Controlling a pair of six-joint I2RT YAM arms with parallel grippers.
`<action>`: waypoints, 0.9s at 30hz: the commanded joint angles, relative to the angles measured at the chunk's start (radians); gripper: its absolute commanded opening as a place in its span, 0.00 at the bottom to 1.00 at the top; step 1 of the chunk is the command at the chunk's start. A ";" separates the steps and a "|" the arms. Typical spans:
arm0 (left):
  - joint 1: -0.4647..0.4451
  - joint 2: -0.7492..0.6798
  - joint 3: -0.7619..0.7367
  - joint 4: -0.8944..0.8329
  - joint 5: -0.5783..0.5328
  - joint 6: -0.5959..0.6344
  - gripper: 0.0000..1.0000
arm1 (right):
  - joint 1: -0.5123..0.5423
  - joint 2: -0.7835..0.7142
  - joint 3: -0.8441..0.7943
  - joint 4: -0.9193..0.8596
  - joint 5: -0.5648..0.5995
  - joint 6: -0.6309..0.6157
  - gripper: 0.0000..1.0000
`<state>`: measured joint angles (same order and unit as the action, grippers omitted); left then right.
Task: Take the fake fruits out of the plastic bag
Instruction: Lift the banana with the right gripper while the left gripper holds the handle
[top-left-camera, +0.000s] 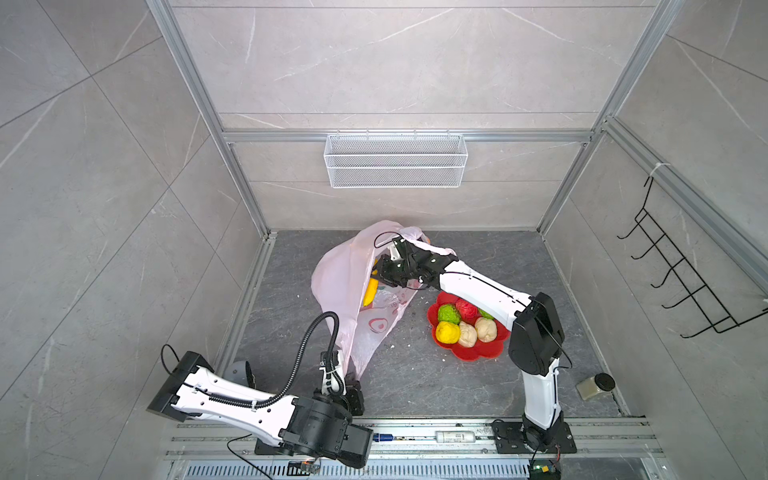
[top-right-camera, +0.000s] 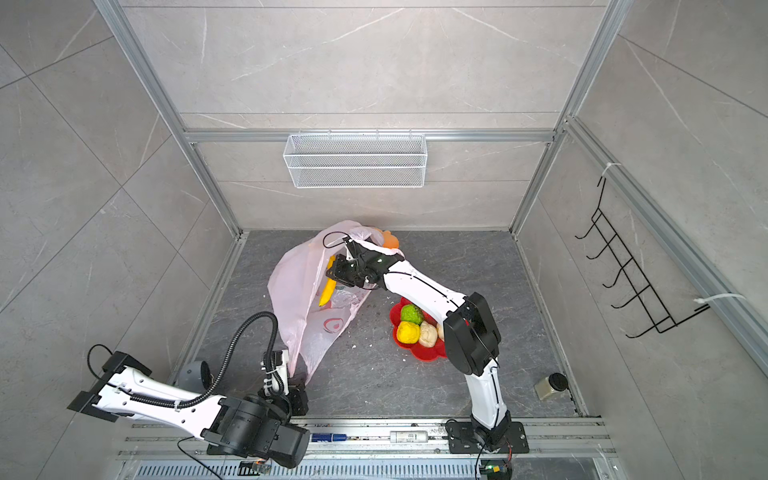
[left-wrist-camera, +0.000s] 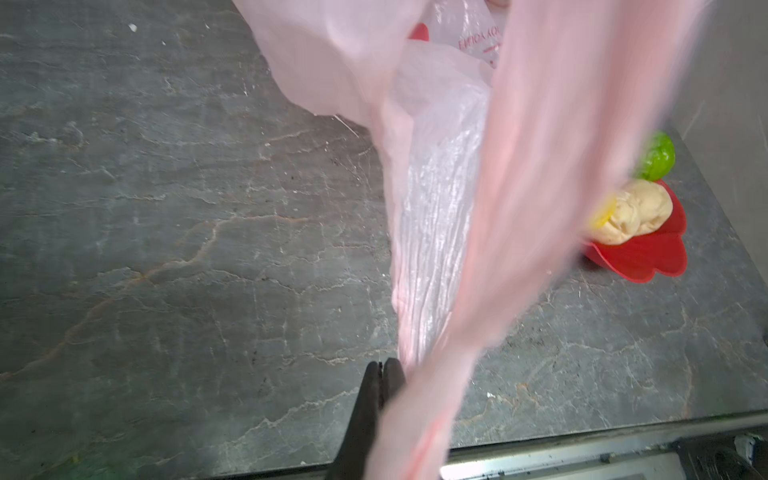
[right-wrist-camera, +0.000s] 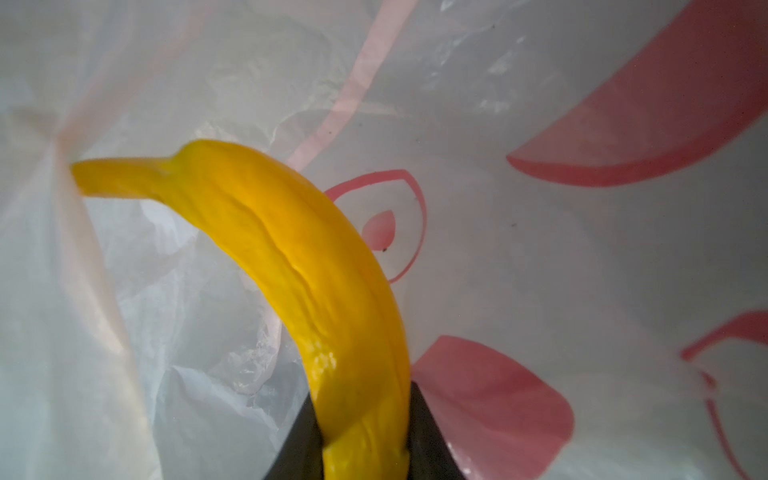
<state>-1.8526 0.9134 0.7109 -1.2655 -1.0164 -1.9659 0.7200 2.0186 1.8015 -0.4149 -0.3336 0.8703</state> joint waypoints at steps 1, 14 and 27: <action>-0.006 -0.044 0.033 -0.225 -0.171 -0.215 0.00 | 0.001 -0.047 0.042 -0.054 -0.093 -0.066 0.06; 0.033 -0.085 -0.004 -0.252 -0.306 -0.262 0.06 | 0.040 -0.154 -0.125 -0.052 -0.274 -0.162 0.05; 0.048 0.012 -0.107 0.173 -0.262 -0.054 0.00 | 0.047 -0.182 -0.135 0.021 -0.184 -0.078 0.05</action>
<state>-1.8103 0.9051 0.6136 -1.2289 -1.2724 -2.0537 0.7692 1.8576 1.6306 -0.4229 -0.5518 0.7689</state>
